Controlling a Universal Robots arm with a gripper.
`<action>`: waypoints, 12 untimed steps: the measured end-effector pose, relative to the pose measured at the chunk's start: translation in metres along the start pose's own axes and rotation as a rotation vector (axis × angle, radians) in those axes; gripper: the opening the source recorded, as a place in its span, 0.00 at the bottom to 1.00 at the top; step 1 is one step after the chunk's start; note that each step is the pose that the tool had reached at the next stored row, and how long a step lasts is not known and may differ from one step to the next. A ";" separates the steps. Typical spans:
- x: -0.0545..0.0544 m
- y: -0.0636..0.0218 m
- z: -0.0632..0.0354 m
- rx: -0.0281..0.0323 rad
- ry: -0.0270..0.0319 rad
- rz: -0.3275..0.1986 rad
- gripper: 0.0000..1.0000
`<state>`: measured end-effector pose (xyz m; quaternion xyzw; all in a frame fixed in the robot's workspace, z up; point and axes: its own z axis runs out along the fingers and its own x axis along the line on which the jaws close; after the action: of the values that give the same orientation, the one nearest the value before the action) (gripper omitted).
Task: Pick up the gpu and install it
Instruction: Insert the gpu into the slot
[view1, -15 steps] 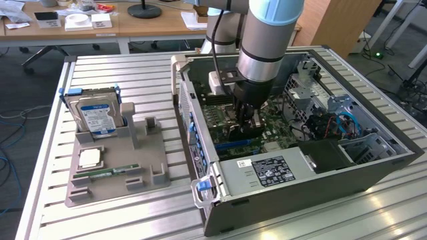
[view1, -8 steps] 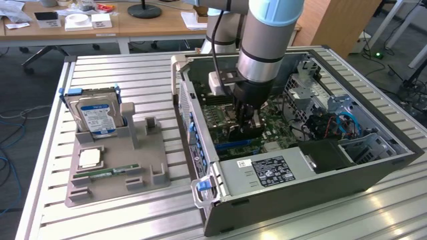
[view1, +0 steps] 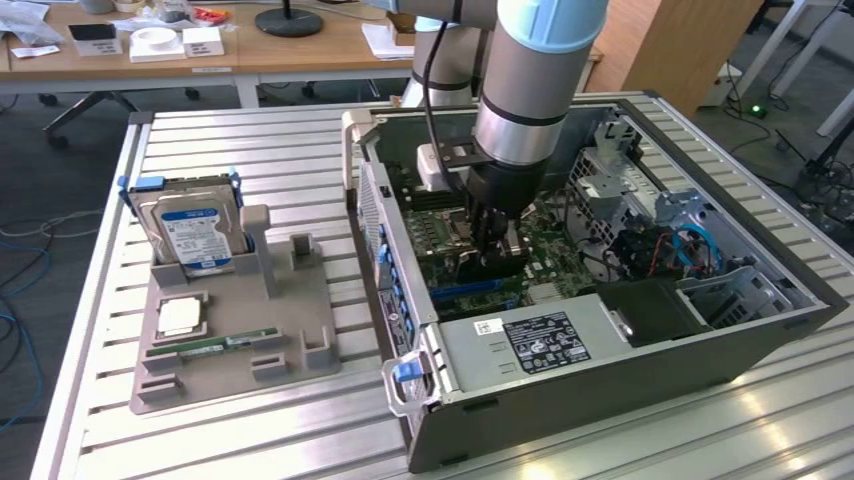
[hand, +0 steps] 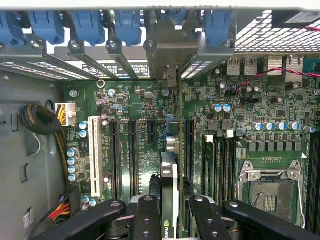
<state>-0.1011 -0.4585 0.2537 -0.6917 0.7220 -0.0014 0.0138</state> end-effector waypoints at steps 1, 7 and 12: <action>0.000 0.0000 0.0001 0.0000 0.0000 0.000 0.27; 0.000 0.0000 0.0015 0.0000 0.0001 0.000 0.27; 0.000 0.0000 0.0019 0.0001 -0.0002 0.000 0.27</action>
<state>-0.1011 -0.4585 0.2517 -0.6917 0.7220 -0.0014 0.0139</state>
